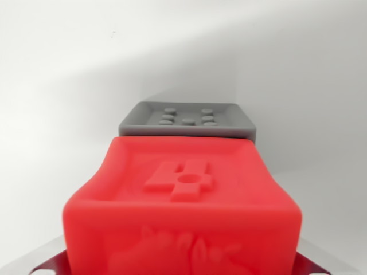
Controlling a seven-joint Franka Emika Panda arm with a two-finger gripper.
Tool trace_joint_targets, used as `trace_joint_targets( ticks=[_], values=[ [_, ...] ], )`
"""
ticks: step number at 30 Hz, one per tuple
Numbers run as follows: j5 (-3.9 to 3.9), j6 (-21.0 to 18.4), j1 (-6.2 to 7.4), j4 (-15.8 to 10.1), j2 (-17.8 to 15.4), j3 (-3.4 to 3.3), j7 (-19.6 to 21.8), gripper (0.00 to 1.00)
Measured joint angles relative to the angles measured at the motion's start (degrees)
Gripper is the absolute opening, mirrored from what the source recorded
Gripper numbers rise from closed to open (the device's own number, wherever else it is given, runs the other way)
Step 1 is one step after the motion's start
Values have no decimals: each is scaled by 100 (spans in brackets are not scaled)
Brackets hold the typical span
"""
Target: Destack cube
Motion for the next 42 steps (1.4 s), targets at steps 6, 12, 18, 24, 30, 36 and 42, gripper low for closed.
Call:
trace_joint_targets(
  ticks=[6, 12, 18, 24, 30, 36, 42],
  values=[
    [0, -2, 1, 0, 0, 0, 0, 0],
    [0, -14, 1, -1, -16, 0, 0, 0],
    [-1, -58, 4, -7, -80, -6, 3, 0],
    [-9, -143, 18, -22, -183, -25, 9, 0],
    [-19, -249, 36, -35, -300, -46, 17, 0],
    [-44, -385, 52, -46, -453, -70, 33, 0],
    [-86, -536, 58, -54, -617, -85, 57, 0]
  ],
)
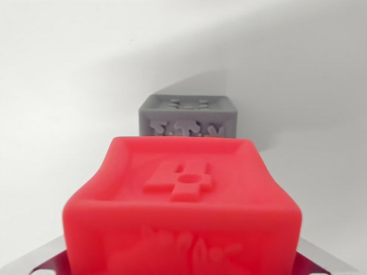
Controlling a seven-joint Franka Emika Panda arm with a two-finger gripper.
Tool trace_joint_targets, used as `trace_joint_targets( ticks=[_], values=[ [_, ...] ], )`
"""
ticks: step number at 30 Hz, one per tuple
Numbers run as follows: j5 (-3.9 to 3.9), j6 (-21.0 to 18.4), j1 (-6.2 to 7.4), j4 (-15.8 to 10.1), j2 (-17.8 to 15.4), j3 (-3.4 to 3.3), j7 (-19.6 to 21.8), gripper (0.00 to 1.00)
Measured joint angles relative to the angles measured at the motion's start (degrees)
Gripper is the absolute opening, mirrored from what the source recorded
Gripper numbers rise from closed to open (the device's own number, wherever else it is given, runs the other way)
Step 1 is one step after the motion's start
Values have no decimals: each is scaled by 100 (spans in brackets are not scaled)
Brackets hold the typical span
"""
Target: Destack cube
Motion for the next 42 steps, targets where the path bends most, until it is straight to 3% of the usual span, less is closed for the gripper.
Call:
trace_joint_targets(
  ticks=[32, 42],
  values=[
    [-226, -1107, 14, 111, -1042, -37, 152, 0],
    [-239, -1100, 140, 99, -999, 36, 149, 0]
  ],
)
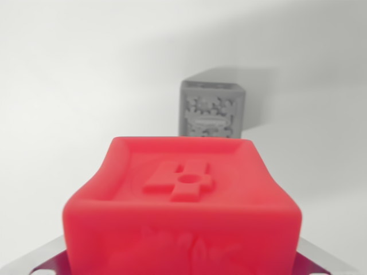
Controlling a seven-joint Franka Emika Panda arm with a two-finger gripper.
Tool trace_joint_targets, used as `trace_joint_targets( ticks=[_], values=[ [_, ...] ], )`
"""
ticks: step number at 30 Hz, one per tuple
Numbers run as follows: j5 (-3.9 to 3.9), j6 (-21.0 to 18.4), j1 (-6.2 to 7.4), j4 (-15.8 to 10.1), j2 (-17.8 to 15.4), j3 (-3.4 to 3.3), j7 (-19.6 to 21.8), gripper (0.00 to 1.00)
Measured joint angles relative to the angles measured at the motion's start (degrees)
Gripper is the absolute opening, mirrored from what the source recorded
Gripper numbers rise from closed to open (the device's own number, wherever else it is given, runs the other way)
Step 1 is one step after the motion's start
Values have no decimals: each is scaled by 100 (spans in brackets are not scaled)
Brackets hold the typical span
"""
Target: Destack cube
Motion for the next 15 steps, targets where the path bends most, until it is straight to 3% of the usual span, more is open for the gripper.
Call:
trace_joint_targets(
  ticks=[15],
  values=[
    [-14, 70, 182, -14, 61, 97, -35, 0]
  ],
)
